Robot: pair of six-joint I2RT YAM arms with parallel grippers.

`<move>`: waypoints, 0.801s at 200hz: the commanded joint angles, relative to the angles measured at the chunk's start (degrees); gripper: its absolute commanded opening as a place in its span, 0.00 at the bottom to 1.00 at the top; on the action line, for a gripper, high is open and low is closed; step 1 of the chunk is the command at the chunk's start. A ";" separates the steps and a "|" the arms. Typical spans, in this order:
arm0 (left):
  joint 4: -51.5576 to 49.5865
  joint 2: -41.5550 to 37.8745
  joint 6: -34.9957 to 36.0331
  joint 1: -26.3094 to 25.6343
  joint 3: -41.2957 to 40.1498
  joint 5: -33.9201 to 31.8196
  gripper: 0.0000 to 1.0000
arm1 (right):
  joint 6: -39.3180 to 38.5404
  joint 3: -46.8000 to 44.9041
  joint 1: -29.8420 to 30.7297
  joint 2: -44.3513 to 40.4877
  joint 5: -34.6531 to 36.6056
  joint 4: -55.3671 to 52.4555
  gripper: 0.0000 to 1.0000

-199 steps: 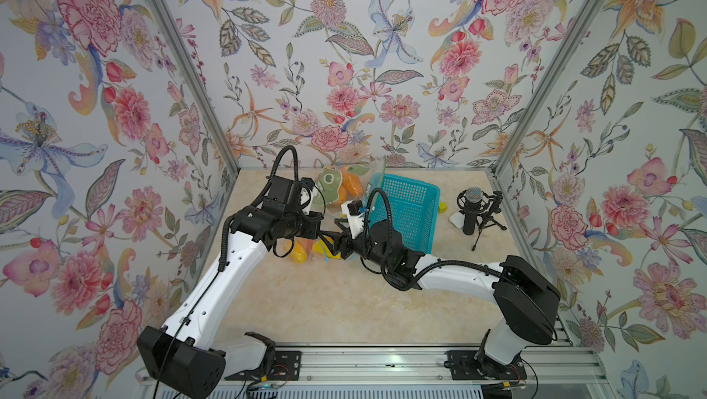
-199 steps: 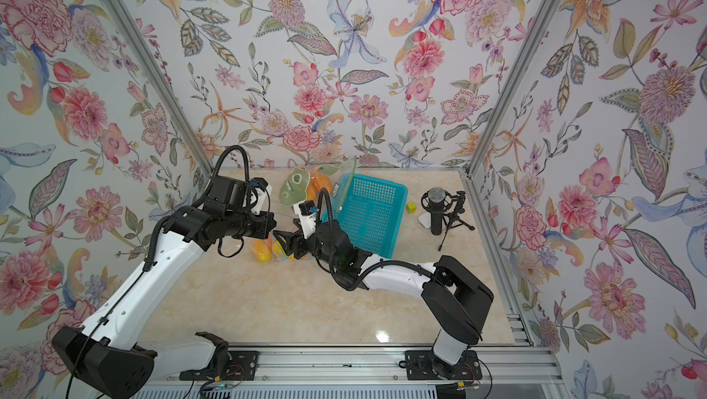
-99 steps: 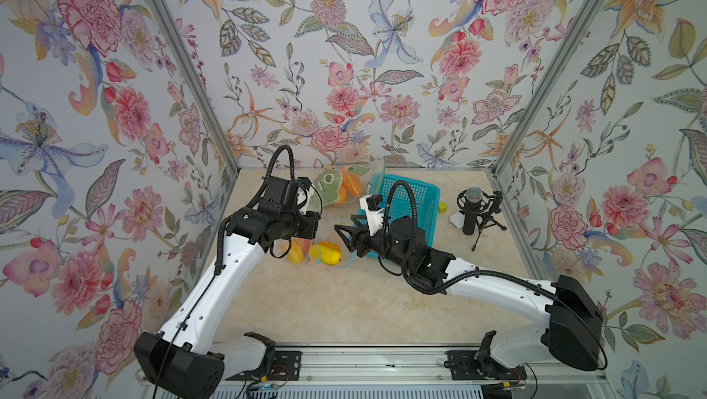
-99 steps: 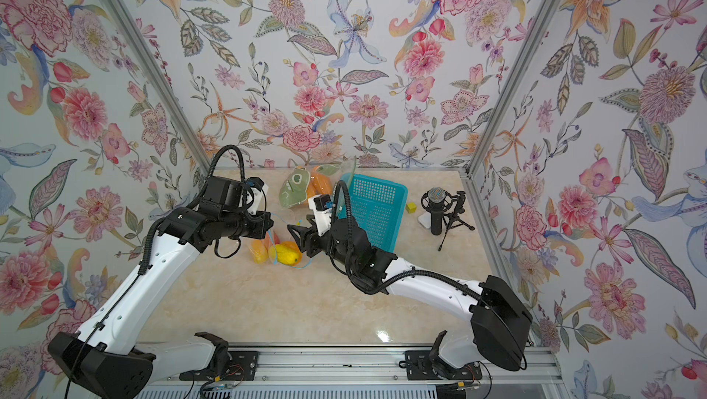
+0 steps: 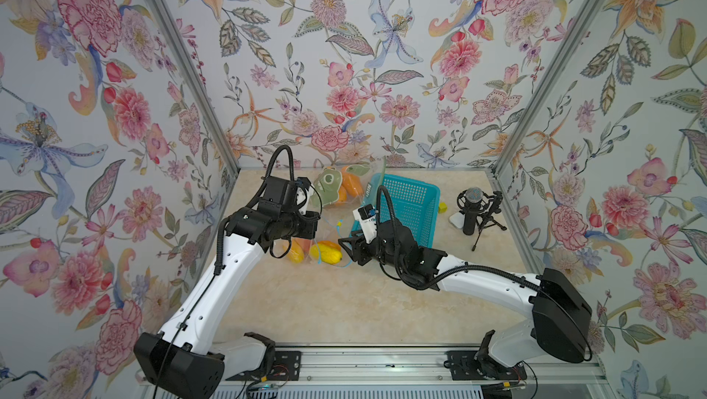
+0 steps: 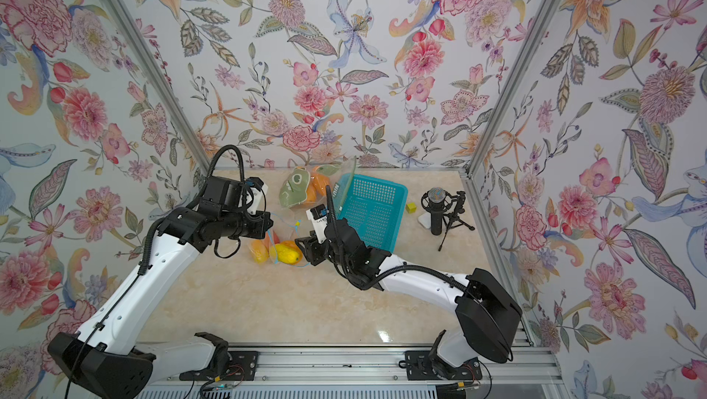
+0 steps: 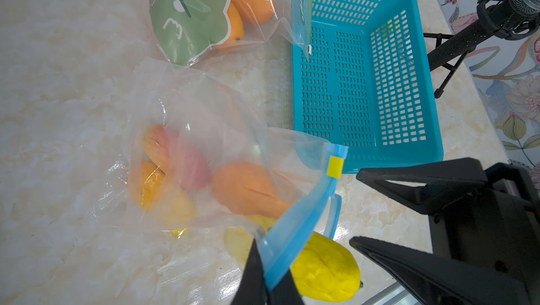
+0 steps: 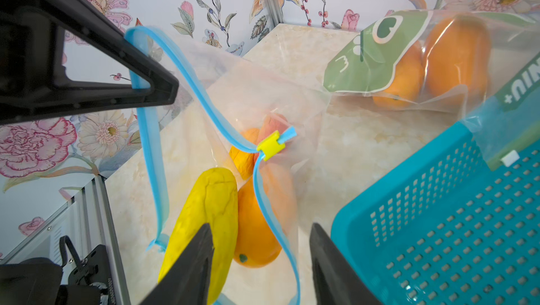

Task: Place the mango in a zip-top bag and seal the zipper
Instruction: Adjust the zipper food storage bag at the center of the board.

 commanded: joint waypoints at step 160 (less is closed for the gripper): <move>-1.38 -3.64 3.92 -0.09 -4.36 7.57 0.00 | 8.98 17.15 -6.14 7.88 -11.76 -5.58 0.00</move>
